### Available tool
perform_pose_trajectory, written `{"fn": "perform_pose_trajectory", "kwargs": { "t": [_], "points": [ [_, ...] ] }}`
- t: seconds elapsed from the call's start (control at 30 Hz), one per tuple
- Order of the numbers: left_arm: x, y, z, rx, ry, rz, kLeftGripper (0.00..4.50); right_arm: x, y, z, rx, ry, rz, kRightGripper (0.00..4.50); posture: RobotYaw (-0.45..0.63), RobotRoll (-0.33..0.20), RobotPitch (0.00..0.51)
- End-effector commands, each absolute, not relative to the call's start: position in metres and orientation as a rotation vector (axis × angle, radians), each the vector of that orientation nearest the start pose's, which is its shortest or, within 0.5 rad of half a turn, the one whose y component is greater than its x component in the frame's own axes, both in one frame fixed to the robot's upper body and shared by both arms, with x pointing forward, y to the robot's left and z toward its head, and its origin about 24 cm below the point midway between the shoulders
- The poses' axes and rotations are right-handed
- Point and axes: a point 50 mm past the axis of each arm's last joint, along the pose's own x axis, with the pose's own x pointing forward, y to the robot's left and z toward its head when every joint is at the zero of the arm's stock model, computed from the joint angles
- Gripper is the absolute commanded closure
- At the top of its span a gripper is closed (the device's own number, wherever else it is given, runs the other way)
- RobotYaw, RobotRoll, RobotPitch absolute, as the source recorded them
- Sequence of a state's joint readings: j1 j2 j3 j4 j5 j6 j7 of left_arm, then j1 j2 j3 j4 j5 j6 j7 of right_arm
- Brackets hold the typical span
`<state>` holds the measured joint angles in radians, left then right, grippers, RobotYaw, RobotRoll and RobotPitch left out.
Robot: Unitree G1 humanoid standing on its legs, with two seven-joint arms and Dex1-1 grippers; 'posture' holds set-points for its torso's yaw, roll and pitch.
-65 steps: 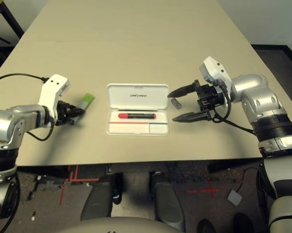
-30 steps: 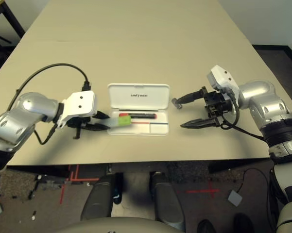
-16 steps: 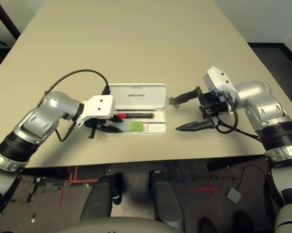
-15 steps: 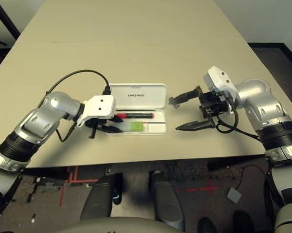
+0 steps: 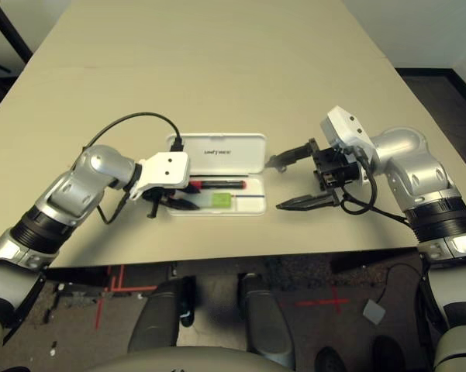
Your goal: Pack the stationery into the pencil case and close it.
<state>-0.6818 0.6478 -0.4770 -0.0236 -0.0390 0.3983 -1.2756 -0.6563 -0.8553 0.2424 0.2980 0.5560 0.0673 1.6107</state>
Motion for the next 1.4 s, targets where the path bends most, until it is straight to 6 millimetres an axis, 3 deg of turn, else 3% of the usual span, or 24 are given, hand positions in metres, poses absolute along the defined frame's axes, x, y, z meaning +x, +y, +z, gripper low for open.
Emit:
{"fn": "perform_pose_trajectory", "kwargs": {
  "t": [0.03, 0.23, 0.63, 0.87, 1.1, 1.4],
  "points": [
    [0.29, 0.118, 0.144, 0.807, 0.383, -1.502, 2.29, 0.294, -0.214, 0.184, -0.446, 0.113, 1.626, 0.0, 0.05, 0.0, 0.184],
    [0.29, 0.118, 0.16, 0.753, 0.357, -1.478, 0.04, 0.295, -0.218, 0.184, -0.432, 0.121, 1.575, 0.0, 0.05, 0.0, 0.186],
    [0.28, 0.145, 0.185, 0.613, 0.308, -1.451, 0.04, 0.31, -0.254, 0.199, -0.408, 0.236, 1.222, 0.0, 0.03, 0.0, 0.188],
    [0.277, 0.159, 0.183, 0.558, 0.298, -1.406, 0.04, 0.33, -0.268, 0.185, -0.47, 0.406, 0.899, 0.0, 0.03, 0.0, 0.194],
    [0.272, 0.163, 0.177, 0.505, 0.297, -1.385, 0.04, 0.341, -0.256, 0.181, -0.407, 0.505, 0.809, 0.0, 0.04, 0.0, 0.2],
    [0.266, 0.176, 0.167, 0.467, 0.314, -1.316, 0.04, 0.336, -0.239, 0.172, -0.349, 0.589, 0.804, 0.0, 0.05, 0.0, 0.204]
  ]
}}
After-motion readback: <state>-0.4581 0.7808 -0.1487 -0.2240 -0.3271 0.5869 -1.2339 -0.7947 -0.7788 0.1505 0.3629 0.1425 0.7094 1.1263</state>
